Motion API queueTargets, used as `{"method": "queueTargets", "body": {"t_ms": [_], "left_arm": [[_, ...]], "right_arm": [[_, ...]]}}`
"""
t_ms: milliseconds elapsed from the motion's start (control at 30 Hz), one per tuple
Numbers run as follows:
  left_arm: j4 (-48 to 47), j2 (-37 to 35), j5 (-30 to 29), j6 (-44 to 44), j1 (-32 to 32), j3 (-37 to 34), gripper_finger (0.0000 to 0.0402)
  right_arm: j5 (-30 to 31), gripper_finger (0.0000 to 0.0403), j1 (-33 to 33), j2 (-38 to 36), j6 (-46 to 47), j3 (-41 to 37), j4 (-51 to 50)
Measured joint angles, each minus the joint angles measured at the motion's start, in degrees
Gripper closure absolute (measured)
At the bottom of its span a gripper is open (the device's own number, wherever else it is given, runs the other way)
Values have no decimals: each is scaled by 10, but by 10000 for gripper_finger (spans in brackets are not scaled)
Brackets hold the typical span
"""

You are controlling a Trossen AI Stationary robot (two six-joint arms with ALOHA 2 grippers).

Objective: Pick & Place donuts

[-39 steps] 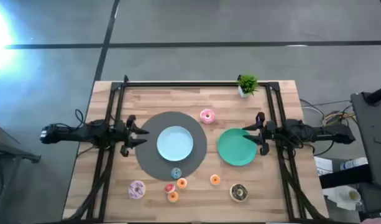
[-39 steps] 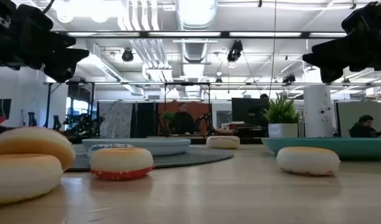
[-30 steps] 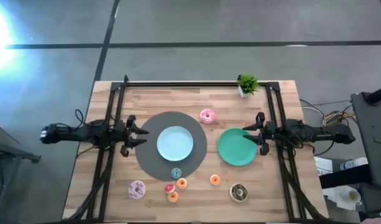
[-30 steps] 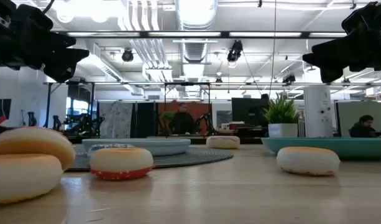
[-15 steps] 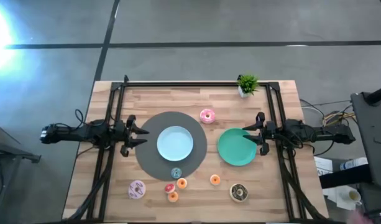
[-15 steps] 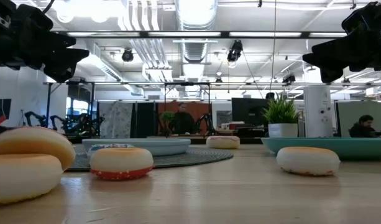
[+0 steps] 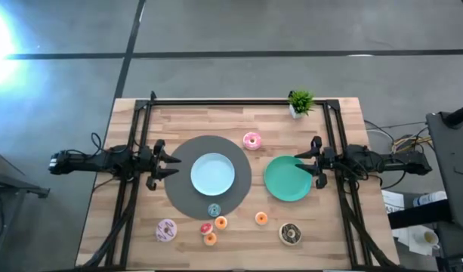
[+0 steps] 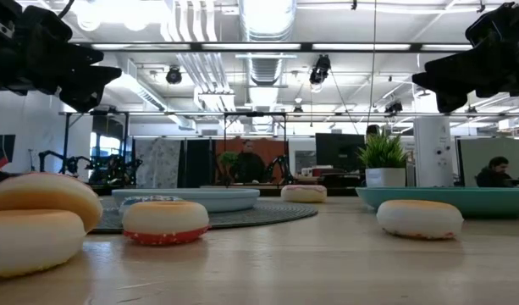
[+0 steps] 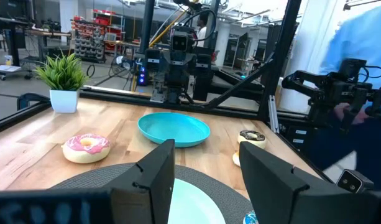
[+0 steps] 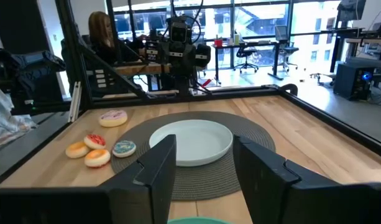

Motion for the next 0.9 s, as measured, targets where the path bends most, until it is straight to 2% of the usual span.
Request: {"method": "queueTargets", "body": {"t_ms": [600,733,900], "left_arm": [[0,0,0,0,0,0,248],[0,0,0,0,0,0,248],[0,0,0,0,0,0,248]], "right_arm": [[10,252,0,0,7,0,2],[13,252,0,0,99,0,2],[13,252,0,0,331,0,2]]}}
